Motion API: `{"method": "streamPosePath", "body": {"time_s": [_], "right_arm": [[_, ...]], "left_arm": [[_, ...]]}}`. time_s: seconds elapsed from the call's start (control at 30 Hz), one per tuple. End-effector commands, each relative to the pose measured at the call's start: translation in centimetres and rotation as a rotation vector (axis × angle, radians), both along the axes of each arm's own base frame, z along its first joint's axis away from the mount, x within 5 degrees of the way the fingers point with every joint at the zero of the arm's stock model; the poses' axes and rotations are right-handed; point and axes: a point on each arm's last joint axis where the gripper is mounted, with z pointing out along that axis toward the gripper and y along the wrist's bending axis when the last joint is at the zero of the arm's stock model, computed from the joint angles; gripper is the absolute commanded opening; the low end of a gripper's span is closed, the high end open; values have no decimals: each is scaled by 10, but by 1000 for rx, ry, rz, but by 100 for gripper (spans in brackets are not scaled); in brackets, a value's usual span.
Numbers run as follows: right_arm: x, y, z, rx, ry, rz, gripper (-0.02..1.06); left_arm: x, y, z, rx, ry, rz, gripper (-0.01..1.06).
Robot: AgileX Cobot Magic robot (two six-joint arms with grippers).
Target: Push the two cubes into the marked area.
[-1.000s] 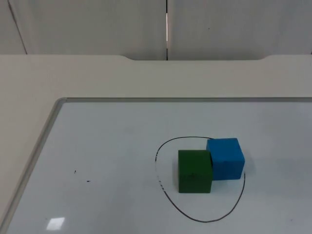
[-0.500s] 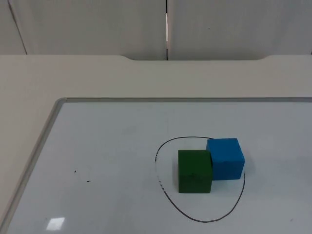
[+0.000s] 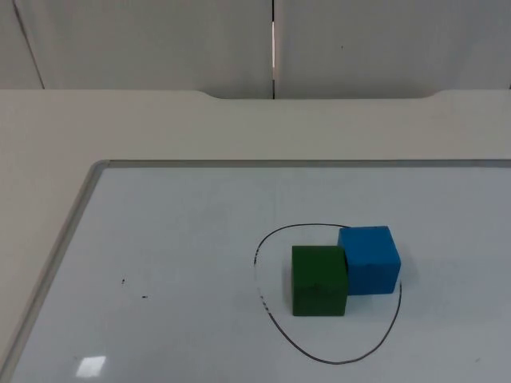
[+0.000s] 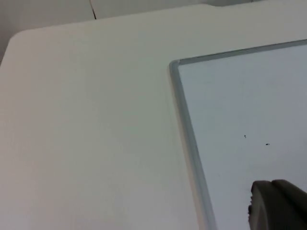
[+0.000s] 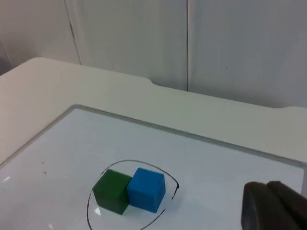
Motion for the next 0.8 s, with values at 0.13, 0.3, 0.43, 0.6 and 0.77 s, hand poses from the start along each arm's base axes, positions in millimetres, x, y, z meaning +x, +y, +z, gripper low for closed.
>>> {"method": "streamPosePath", "body": {"time_s": [0.13,0.3,0.43,0.6,0.77], "right_arm": [[-12,-3,-12,-19,18,19,0],[-10,1,-19,-25,43,58,0],[-11,3,-19,-29,40,89,0],[-14,2,-24,-49,108,85,0],[-13,0,-32,-81,161,57,0]], "left_arm": [[1,-1,-1,-43,-13,8,0],[4,-1,-3,-58,-20,20,0],[4,-1,-3,-58,-20,20,0],[4,-1,-3,-56,-20,21,0],[4,0,-3,-47,-19,27,0]]}}
